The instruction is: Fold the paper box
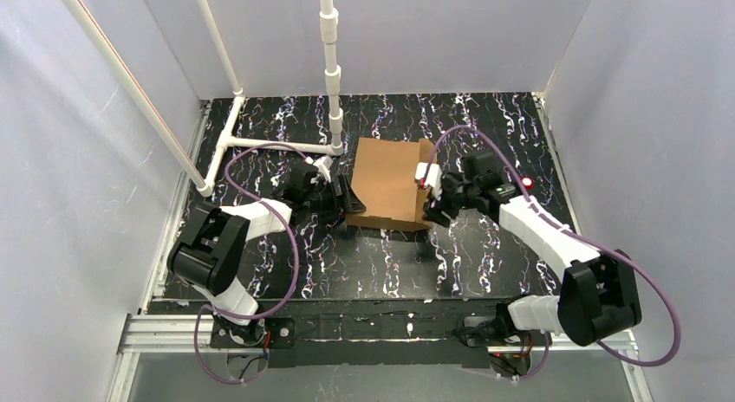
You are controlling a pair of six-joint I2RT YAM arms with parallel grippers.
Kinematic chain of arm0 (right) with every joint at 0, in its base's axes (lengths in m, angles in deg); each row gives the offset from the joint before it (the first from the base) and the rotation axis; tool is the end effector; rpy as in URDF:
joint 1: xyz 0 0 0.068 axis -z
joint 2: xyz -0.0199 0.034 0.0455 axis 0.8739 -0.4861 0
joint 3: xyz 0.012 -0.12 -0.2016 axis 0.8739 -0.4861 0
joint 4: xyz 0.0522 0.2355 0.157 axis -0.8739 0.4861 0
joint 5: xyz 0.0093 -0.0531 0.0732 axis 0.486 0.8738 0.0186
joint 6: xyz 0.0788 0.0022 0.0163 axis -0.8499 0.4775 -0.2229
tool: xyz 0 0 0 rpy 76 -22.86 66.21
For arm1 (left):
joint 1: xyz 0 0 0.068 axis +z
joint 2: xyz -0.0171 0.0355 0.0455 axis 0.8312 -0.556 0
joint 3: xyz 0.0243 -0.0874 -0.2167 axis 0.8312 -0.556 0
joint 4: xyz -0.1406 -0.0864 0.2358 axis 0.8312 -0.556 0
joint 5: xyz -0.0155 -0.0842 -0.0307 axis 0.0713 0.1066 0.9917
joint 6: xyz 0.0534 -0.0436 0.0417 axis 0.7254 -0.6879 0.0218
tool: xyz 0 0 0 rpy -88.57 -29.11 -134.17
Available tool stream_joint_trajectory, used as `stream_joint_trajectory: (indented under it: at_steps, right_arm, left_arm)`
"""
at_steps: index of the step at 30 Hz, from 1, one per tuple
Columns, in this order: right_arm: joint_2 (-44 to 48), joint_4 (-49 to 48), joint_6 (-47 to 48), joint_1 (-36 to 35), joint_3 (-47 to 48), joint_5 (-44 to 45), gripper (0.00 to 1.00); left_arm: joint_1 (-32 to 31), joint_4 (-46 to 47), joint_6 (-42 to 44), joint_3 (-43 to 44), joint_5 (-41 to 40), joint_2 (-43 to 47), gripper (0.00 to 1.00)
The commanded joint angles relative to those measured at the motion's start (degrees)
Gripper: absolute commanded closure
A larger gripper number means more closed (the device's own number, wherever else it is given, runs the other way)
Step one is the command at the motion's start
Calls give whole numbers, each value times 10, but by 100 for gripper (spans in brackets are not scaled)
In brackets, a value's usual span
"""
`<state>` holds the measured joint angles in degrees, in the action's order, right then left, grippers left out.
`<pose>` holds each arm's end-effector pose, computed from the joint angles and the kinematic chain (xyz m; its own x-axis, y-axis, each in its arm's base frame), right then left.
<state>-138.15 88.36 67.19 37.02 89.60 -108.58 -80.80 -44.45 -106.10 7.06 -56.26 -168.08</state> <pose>0.2805 0.1640 0.1648 0.0122 -0.6520 -0.7581 -0.9432 0.2442 -0.2251 0.3223 -0.1784 0.0889 -0.8134 -0.2460 -0.5271 0.2411 0.6821 -0.6904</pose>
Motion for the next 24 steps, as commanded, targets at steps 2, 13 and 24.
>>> stream_joint_trajectory:
  at_steps: [2,13,24]
  right_arm:
    - [31,-15,-63,63,50,-51,43]
    - [-181,-365,-373,76,145,181,90]
    - [-461,-248,-323,76,447,167,99]
  left_arm:
    - [13,-52,33,-3,-6,66,21]
    - [15,-106,15,-61,-107,231,67]
    - [13,-106,-62,-179,-36,289,81]
